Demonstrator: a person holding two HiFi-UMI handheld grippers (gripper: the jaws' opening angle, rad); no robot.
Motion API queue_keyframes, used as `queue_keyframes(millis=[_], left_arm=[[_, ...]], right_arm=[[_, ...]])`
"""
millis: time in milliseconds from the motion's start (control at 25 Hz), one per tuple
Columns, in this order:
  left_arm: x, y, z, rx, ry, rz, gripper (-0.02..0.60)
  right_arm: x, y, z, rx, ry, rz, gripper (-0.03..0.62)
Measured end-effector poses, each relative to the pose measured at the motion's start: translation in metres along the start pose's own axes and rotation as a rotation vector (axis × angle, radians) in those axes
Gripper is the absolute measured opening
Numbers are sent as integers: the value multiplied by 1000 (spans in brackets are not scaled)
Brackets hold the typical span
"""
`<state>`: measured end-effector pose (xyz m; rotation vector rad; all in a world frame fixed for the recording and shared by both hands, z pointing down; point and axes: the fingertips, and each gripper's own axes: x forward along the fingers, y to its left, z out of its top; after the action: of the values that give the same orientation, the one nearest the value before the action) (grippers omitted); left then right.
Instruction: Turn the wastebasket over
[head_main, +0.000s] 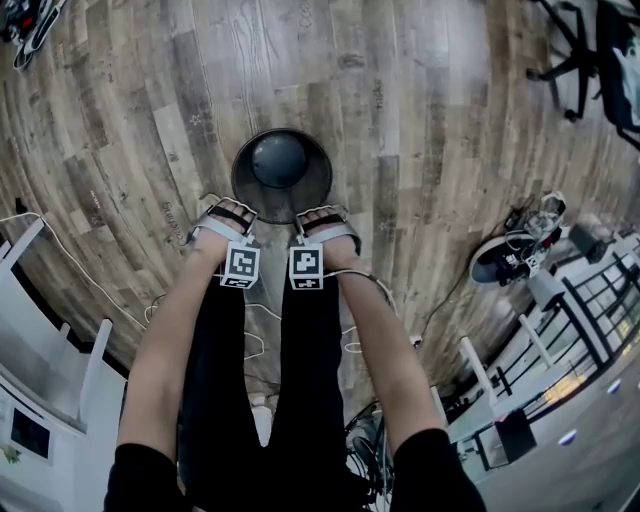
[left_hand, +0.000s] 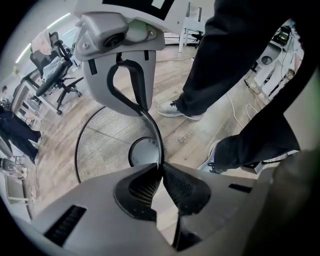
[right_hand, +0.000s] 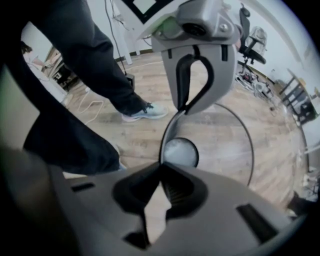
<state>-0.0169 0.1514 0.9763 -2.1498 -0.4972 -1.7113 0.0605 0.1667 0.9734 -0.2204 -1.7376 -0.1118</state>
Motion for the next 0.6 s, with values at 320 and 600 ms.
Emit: queue_keyframes(millis=[320,600], left_arm=[[5,-8,0,-99,-13,-87,78],[6,-23,-8,-322,19,-204,109]], right_arm=[[5,8,4,70,-25,51,58],[3,20,5,121,-37,92,109]])
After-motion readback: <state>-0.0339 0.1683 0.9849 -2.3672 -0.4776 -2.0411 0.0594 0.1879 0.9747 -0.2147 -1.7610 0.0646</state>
